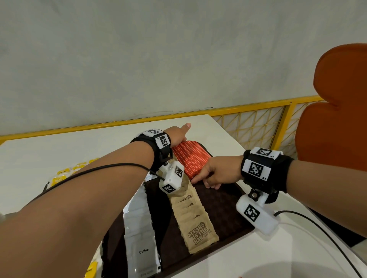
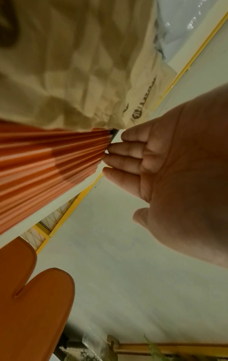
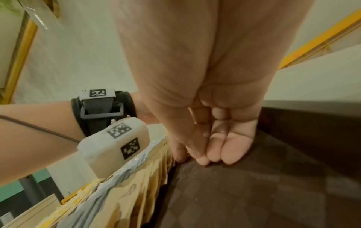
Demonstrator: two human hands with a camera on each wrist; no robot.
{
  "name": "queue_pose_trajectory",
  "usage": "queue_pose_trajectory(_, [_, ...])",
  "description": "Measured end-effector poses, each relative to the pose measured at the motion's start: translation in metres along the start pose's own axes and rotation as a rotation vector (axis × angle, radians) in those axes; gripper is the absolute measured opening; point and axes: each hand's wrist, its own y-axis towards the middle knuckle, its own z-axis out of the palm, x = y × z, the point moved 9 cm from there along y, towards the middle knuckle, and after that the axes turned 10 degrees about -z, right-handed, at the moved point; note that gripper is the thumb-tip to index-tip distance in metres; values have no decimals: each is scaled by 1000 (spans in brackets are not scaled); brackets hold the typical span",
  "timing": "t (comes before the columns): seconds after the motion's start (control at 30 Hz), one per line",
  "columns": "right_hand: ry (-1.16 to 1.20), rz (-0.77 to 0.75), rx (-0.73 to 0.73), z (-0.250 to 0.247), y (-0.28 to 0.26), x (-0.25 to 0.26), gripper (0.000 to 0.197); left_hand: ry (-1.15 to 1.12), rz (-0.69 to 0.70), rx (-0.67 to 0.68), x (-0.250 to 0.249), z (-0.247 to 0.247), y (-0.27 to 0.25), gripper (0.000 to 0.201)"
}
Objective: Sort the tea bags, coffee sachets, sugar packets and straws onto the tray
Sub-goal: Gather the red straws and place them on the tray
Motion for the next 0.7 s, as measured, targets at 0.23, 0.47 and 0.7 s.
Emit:
queue_pose_trajectory(0.23, [-16,-13,-3,0,-1,0,42,-139,-6,-75,1,-27,1,71])
queue_pose_trajectory(0.47, [-43,-15,4,1,2,1,44,-117,-13,-45,11,-19,0,72])
queue_pose_trajectory(0.7, [-40,-7,-12,-17,-9,-4,25,-133,35,-12,2,-15,-7,71])
